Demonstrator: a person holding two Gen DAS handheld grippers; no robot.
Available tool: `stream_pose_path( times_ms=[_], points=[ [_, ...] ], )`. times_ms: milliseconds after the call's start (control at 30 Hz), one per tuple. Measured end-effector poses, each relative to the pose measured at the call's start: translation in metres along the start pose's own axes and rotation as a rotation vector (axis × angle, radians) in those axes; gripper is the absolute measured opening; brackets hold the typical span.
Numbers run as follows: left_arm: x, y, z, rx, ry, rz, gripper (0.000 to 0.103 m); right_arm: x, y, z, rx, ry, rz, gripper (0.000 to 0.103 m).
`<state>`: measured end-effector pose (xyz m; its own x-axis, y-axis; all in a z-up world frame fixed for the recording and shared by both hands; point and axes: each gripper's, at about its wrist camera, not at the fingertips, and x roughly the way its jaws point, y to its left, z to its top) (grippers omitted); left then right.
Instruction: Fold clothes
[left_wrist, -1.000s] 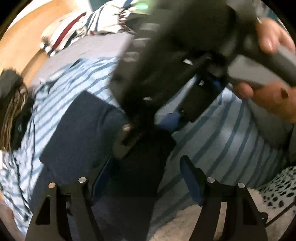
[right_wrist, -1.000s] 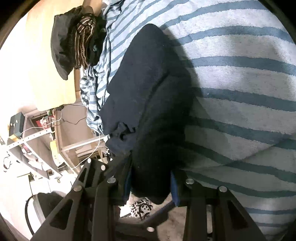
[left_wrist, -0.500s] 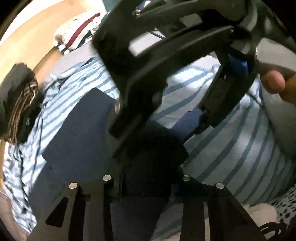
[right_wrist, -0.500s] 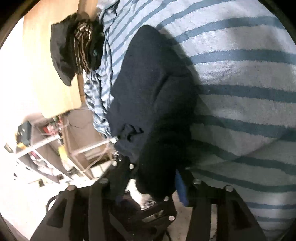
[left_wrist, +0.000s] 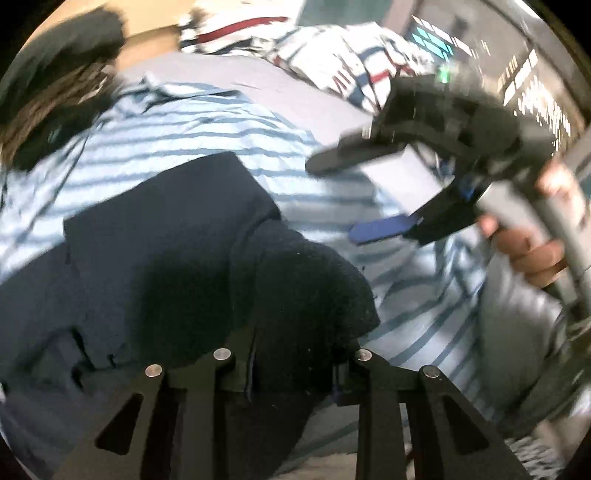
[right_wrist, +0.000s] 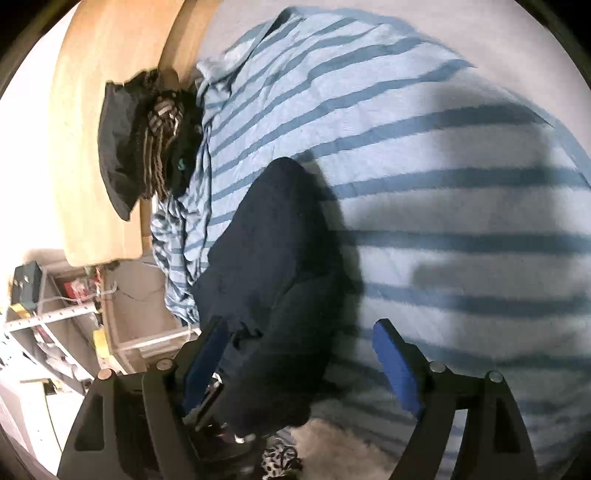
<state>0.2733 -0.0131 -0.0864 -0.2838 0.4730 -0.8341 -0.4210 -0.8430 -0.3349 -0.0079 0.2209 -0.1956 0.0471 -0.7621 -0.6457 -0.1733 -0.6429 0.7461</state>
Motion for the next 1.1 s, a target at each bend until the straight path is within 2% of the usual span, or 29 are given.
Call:
stream_pose_path(
  times_ms=[167,233,300,367,533,567,600,633,700,933,1100],
  points=[
    [-0.015,0.019,-0.002,-0.124,-0.050,-0.072,0.028,0.028,0.007,0.034,-0.046,-0.002,-0.018,0.084],
    [-0.021,0.022,-0.006,-0.149,-0.073,-0.085,0.028,0.040,0.008,0.048,-0.065,-0.013,-0.024,0.073],
    [-0.026,0.022,-0.011,-0.165,-0.099,-0.088,0.028,0.054,0.006,0.058,-0.053,-0.005,-0.021,0.068],
    [-0.027,0.026,-0.011,-0.184,-0.112,-0.097,0.028,0.066,0.005,0.063,-0.028,0.015,0.031,0.068],
    [-0.036,0.032,-0.023,-0.243,-0.146,-0.107,0.028,0.088,0.009,0.063,0.000,0.048,0.036,0.069],
    [-0.036,0.035,-0.024,-0.271,-0.160,-0.118,0.028,0.092,0.010,0.062,-0.001,0.055,0.038,0.064],
    [-0.038,0.040,-0.027,-0.299,-0.176,-0.126,0.028,0.094,0.011,0.060,-0.014,0.063,0.054,0.052],
    [-0.040,0.044,-0.030,-0.323,-0.188,-0.131,0.028,0.096,0.013,0.059,-0.025,0.072,0.066,0.044],
    [-0.043,0.053,-0.036,-0.370,-0.211,-0.139,0.028,0.097,0.014,0.056,-0.024,0.085,0.055,0.041],
    [-0.057,0.067,-0.049,-0.462,-0.242,-0.132,0.028,0.092,0.054,0.045,-0.131,0.043,-0.097,0.039],
    [-0.078,0.075,-0.066,-0.525,-0.307,-0.129,0.028,0.091,0.101,0.027,-0.303,0.024,-0.233,0.039]
  ],
)
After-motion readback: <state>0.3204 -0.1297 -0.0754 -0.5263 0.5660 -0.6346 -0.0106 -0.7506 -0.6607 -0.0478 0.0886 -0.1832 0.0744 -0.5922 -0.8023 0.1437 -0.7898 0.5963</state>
